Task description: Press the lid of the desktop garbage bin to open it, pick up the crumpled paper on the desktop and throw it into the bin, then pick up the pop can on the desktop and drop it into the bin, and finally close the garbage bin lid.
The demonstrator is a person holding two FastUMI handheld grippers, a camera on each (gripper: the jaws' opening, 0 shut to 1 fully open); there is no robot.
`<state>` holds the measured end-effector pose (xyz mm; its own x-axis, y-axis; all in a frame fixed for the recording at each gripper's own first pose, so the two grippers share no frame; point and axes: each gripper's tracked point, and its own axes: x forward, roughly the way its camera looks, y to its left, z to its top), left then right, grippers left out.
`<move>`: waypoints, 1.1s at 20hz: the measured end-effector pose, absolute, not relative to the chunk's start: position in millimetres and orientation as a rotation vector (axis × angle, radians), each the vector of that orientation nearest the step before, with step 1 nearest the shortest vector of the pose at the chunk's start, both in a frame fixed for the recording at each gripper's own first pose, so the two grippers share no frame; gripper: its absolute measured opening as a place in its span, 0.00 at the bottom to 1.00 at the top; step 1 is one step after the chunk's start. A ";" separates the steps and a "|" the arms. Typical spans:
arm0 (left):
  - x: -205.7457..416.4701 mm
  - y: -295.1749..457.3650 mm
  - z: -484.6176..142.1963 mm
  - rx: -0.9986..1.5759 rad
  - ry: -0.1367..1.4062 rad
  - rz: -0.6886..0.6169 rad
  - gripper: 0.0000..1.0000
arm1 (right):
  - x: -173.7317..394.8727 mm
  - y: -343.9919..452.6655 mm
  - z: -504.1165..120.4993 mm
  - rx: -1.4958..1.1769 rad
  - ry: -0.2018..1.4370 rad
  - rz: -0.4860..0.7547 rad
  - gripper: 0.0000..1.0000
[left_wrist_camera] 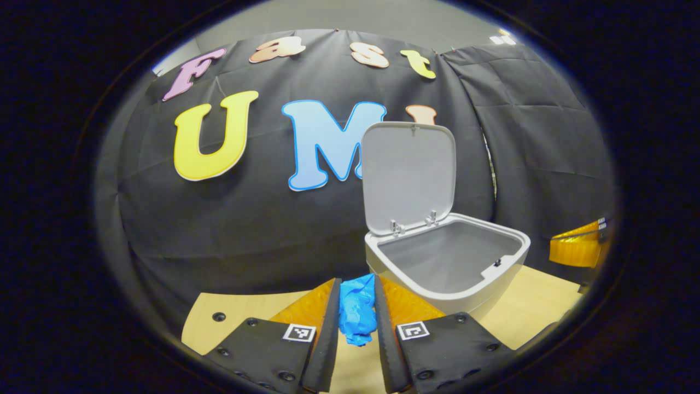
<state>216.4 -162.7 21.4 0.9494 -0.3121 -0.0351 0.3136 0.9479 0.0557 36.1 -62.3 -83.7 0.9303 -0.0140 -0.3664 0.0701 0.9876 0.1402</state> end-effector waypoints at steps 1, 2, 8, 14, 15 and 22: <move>216.8 -167.7 26.6 0.057 0.016 -0.328 0.48 | 34.5 -61.9 -85.0 0.150 0.376 -0.041 0.00; 215.4 -174.8 32.9 0.054 0.006 -0.344 0.48 | 32.8 -61.0 -87.2 0.149 0.378 -0.040 0.00; 212.2 -209.4 48.5 0.053 -0.025 -0.397 0.48 | 29.8 -61.0 -91.4 0.150 0.393 -0.044 0.00; 218.8 -239.4 58.3 0.043 -0.041 -0.428 0.48 | 26.3 -60.0 -96.1 0.156 0.418 -0.049 0.00; 219.5 -244.2 56.3 0.046 -0.036 -0.434 0.48 | 26.0 -59.9 -96.6 0.157 0.421 -0.048 0.00; 219.8 -247.4 56.0 0.032 -0.038 -0.446 0.57 | 23.6 -55.0 -104.9 0.153 0.431 -0.023 0.00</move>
